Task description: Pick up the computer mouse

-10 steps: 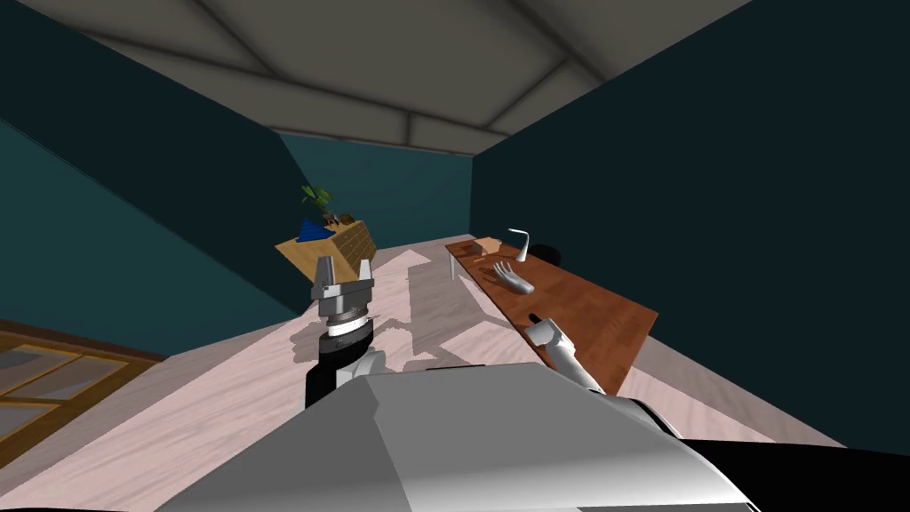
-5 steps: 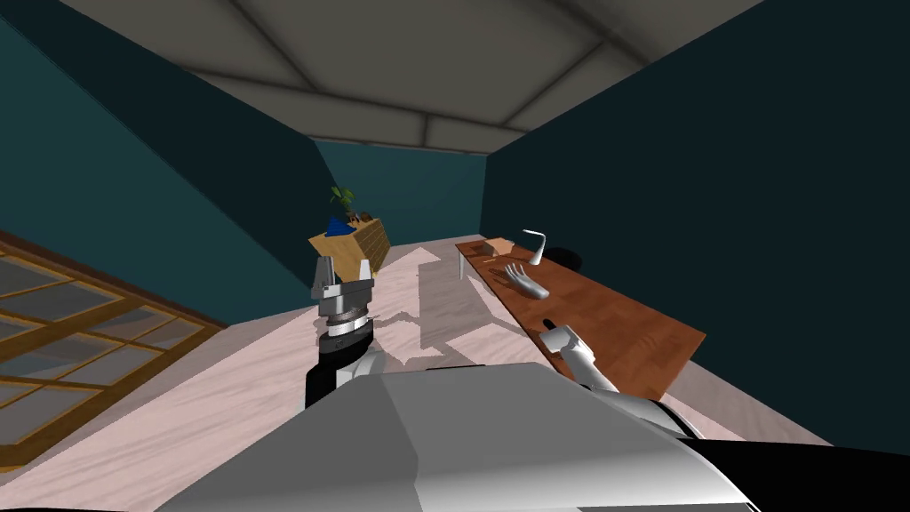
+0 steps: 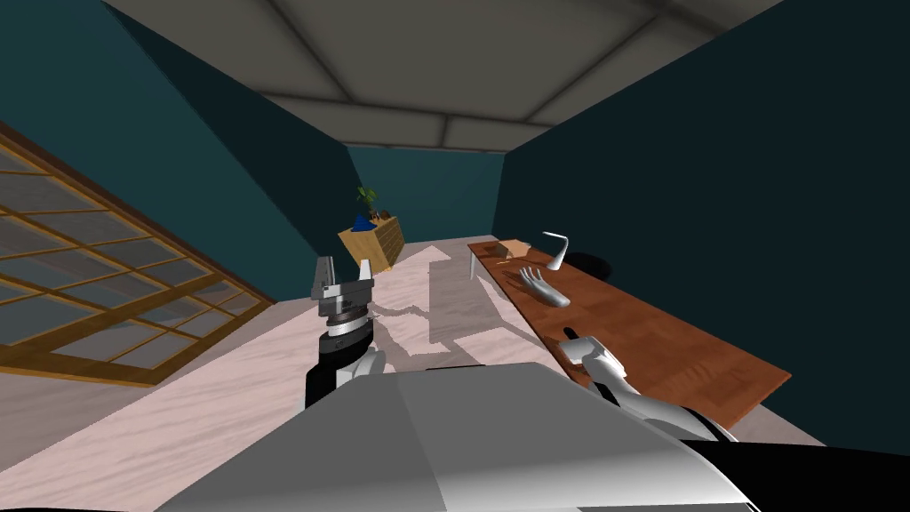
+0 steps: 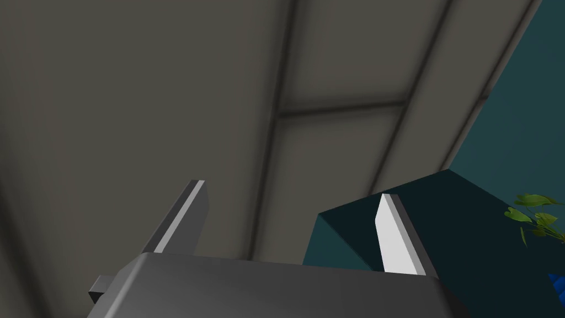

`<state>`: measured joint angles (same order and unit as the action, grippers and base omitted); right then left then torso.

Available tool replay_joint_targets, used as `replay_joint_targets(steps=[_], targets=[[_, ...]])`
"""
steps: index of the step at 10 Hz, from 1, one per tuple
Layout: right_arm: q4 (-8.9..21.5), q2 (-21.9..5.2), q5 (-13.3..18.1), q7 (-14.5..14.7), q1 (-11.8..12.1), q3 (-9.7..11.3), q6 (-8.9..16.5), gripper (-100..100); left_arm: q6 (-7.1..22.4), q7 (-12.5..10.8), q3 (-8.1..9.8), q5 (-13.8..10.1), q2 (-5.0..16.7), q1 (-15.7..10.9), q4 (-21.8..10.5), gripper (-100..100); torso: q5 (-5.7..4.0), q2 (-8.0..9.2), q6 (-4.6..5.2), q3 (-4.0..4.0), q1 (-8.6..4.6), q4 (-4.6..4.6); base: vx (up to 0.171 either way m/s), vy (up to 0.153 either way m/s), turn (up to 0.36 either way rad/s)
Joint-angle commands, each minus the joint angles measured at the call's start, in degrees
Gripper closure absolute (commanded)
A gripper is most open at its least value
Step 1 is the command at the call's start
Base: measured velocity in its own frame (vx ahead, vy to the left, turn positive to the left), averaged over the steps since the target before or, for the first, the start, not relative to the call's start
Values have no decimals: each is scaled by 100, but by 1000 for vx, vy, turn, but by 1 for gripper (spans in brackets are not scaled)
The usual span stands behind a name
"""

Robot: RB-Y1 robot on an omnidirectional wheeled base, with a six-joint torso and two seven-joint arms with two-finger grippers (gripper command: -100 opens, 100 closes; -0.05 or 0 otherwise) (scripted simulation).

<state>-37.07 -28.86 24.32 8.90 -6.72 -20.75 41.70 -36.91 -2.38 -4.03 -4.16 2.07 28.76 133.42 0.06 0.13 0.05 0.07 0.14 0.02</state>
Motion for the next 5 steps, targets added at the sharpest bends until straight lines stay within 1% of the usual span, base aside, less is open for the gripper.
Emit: replay_joint_targets(steps=[1,2,3,5], targets=[[181,-98,-45,-15,-22,-68,-117,-100,0,0,0,0,0,0,0,0,0,0,0,0,0,0,-8,31,95],[225,-87,-11,-34,-62,-42,-119,-100,0,0,1,0,0,1,0,0,-1,-2,3,-2,-6,-1,-3,10,0],[256,-96,-9,-45,-72,-45,-148,100,0,0,1,0,0,1,0,0,-3,-4,3,-2,-12,-1,0,0,0],[253,-97,-8,-43,-68,-45,-145,100,0,0,1,0,0,1,0,0,-10,-11,-1,-6,-23,-2,0,0,0]])
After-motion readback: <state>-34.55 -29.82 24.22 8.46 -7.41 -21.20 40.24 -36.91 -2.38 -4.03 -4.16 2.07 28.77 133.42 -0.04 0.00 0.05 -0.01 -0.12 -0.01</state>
